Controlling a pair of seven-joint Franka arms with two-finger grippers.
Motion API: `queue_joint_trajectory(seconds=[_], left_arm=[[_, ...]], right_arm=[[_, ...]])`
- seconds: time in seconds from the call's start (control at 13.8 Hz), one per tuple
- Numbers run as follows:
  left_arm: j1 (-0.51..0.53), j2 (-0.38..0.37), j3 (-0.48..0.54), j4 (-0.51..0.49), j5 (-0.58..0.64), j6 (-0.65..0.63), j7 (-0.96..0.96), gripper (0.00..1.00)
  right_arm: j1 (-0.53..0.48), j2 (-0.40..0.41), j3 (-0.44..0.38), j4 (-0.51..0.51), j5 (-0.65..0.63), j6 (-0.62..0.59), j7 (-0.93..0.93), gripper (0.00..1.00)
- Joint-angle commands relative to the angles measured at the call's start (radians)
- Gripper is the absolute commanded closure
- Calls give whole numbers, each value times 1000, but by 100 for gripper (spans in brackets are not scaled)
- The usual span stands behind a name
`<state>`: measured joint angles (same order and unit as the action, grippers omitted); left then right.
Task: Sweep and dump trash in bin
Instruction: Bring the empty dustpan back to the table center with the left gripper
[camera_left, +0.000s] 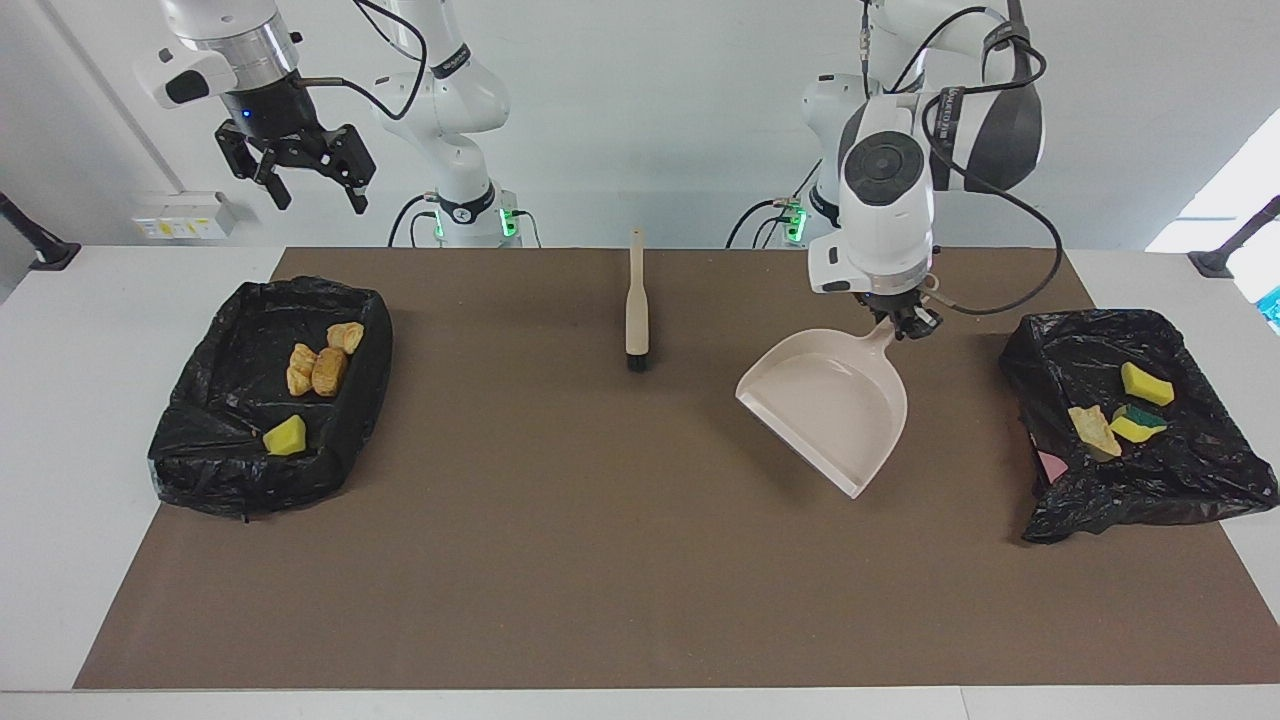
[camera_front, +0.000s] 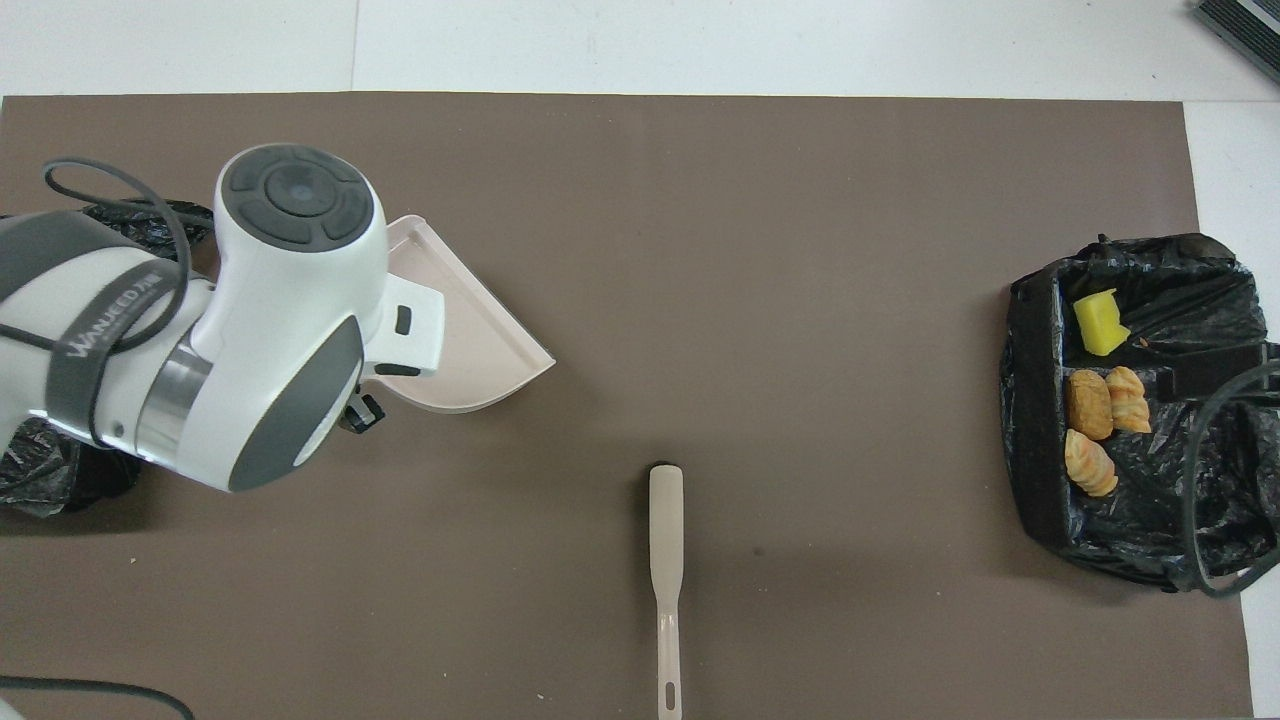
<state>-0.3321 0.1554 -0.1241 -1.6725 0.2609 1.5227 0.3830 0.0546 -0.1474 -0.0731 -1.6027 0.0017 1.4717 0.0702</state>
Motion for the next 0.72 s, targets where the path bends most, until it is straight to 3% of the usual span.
queue_joint_trajectory(seconds=[0.0,0.36,0.65], left_arm=[[-16,-7,-17,-24,-125,51,-204,100],[-42,38,-124,-32,-164,227,-487,100],[-54,150,-196,-7,-164,397,-711,100]], right_arm=[[-10,-14,-10,-31,1,9,-49,0],[-9,-15,-8,-33,3,9,-36,0],[-10,-17,-11,-34,3,9,-47,0]])
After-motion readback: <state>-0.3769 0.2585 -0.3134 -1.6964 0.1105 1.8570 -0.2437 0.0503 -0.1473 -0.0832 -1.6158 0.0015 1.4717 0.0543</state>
